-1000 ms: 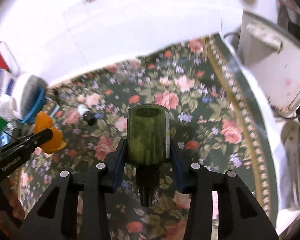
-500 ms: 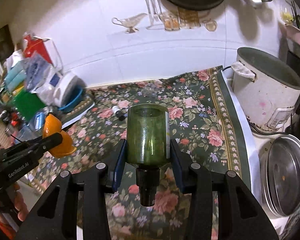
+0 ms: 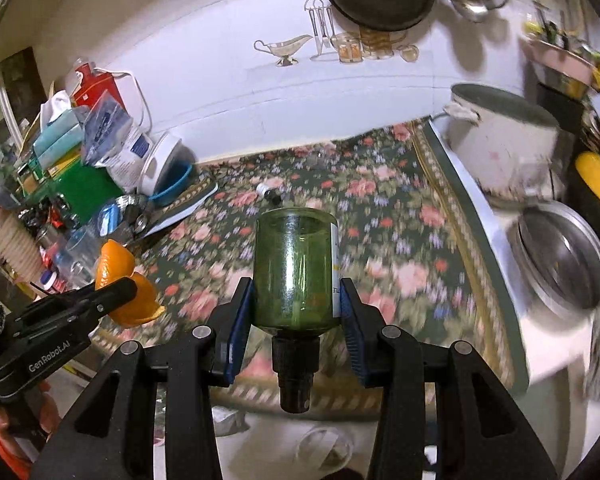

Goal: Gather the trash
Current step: 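Carry the green bottle and orange down toward the floor bin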

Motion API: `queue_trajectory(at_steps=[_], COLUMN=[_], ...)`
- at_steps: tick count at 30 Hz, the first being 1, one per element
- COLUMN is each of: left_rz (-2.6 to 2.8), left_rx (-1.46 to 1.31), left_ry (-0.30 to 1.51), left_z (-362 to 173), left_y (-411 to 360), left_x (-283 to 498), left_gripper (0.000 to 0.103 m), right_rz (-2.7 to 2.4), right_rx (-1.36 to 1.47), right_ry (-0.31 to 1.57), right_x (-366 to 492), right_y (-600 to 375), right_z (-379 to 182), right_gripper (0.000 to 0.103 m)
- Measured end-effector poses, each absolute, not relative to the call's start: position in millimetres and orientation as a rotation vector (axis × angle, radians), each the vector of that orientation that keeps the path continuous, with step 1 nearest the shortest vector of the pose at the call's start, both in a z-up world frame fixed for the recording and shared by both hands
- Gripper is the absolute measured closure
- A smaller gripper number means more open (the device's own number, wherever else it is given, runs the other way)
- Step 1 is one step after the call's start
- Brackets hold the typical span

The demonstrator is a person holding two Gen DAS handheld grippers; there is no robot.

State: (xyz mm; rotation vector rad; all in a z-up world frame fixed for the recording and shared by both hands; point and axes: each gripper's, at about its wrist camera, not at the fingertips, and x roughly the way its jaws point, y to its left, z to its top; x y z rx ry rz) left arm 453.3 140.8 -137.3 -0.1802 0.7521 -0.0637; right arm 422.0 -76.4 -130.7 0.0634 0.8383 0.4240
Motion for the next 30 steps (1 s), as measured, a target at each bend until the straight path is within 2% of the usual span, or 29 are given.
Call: queue_trajectory(at_steps=[9, 17, 24, 30], left_rz=[-0.098, -0.113, -0.087, -0.06], left_rx=[-0.179, -0.172, -0.181, -0.229], left_ry=[0.783, 0.875, 0.978, 1.083], left_z=[-154, -181, -243, -326], left_y=[163, 152, 123, 91], left_x=[357, 313, 300, 301], left_gripper=[0.078, 0.078, 0.078, 0.078], right_rz=[0.378, 0.354, 0.349, 0.353], right_rx=[0.11, 0.09, 0.077, 0.057], right_ry=[0.867, 0.946, 1.043, 1.155], right_x=[325, 279, 262, 266], right_y=[-59, -64, -89, -119], right_z=[-144, -159, -210, -282], right_gripper=[0.064, 0.064, 0.064, 0.064])
